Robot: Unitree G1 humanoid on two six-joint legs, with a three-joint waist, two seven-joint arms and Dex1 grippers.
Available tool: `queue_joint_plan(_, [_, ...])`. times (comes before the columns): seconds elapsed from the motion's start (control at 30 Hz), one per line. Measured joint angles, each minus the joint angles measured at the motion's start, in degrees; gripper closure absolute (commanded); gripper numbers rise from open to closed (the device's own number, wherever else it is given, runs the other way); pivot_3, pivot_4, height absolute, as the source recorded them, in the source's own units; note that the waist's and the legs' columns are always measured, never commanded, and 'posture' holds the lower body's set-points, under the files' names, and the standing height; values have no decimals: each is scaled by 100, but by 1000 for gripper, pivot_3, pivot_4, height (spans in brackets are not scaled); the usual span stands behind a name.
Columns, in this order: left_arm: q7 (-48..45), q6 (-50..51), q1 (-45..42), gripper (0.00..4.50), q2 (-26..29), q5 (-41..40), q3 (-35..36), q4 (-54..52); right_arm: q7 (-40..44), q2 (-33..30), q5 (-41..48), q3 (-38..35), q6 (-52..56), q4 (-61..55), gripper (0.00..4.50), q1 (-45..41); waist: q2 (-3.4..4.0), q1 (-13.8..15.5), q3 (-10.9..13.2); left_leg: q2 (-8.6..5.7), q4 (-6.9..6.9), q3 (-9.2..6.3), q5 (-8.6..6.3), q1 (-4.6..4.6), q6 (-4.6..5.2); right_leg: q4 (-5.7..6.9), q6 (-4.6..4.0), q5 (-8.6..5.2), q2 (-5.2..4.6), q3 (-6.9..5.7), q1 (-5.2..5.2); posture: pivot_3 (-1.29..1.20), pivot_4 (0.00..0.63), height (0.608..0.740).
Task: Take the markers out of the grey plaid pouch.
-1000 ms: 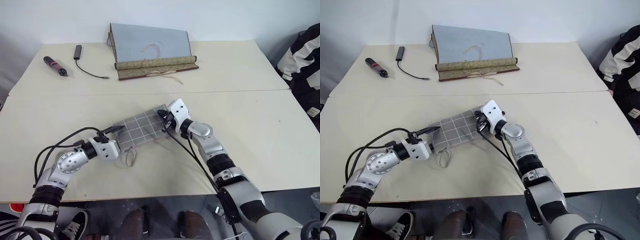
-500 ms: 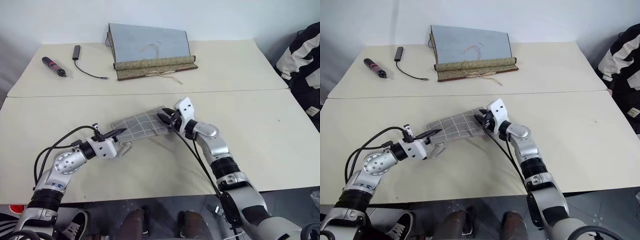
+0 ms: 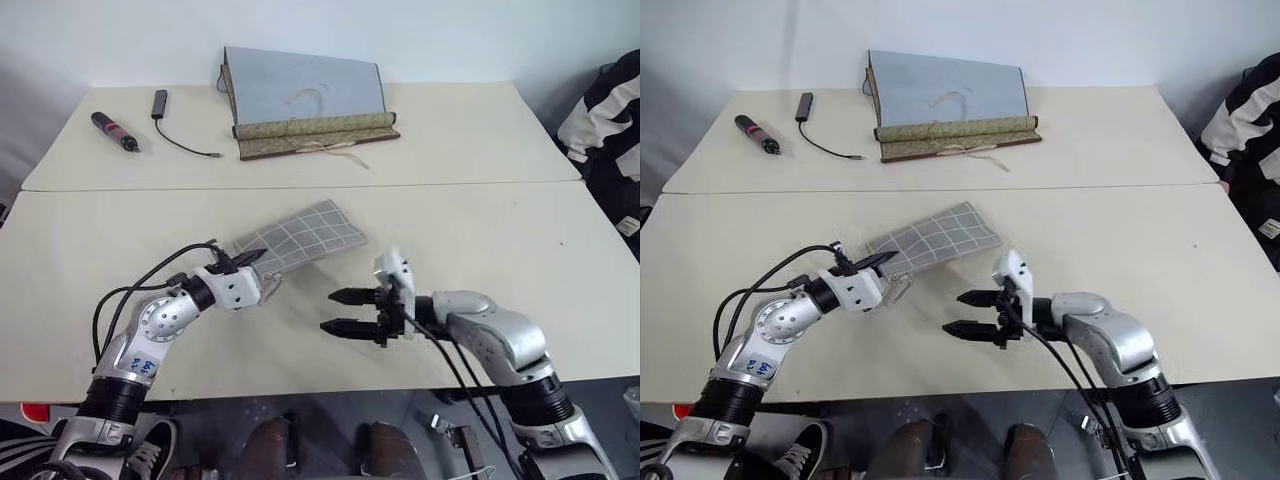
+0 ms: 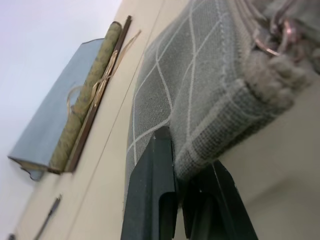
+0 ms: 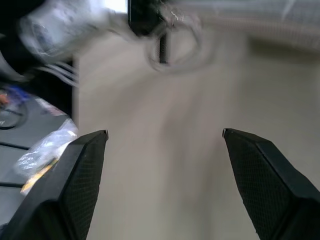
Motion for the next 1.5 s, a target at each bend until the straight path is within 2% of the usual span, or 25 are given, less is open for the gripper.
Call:
queue_joint_plan(0.2, [204,50,-173,4500,-43,456,-194,-95,-878,1000,-478,157,-450,688,676,-290,-2,-11,-1,-2,-1,12,12,-2,32,14,4,5,1,-5,-1,0,150,740])
queue_joint_plan(0.4, [179,225,-156,4500,-223,462,-296,-219,-952,1447,-600,258,-647,1063,676,-416,-6,-17,-4,-1,0,13,10,-1,33,14,4,5,2,-5,-1,0,150,740])
queue_joint_plan(0.57, [178,325,-154,4500,-229,463,-296,-379,-838,1551,-528,202,-561,1193,2235,-528,-6,-25,-4,1,0,13,9,-1,30,16,3,5,3,-3,-5,0,150,740])
queue_joint_plan(0.77, [187,446,35,4500,-227,460,-283,-484,-624,1337,-452,175,-509,1135,4410,-527,-6,-23,-4,2,0,14,8,-1,30,15,3,5,3,-3,-5,0,150,740])
queue_joint_plan(0.93, [187,505,138,4500,-227,436,-267,-604,-492,1068,-285,17,-314,1038,4460,-529,-6,-5,-4,1,2,14,-3,-1,15,15,3,8,1,-3,-3,0,150,740])
queue_joint_plan(1.1, [-17,558,276,4500,-222,-85,-164,-606,-331,593,-356,-74,-405,1151,4460,-653,-6,-14,-4,3,3,15,-3,-1,17,14,4,9,2,-3,-4,0,150,740])
queue_joint_plan(1.27, [-177,460,305,4500,56,-309,-126,-589,-216,247,-426,-297,-595,1434,4460,-840,-6,-18,-4,3,3,18,7,-1,33,12,4,9,2,-5,-4,0,150,740])
queue_joint_plan(1.5, [-402,286,498,4500,331,-711,78,-577,-96,-192,-761,-503,-1432,2470,4460,-1242,-6,-25,-3,3,3,24,7,-1,35,11,4,10,1,-3,-4,0,150,740])
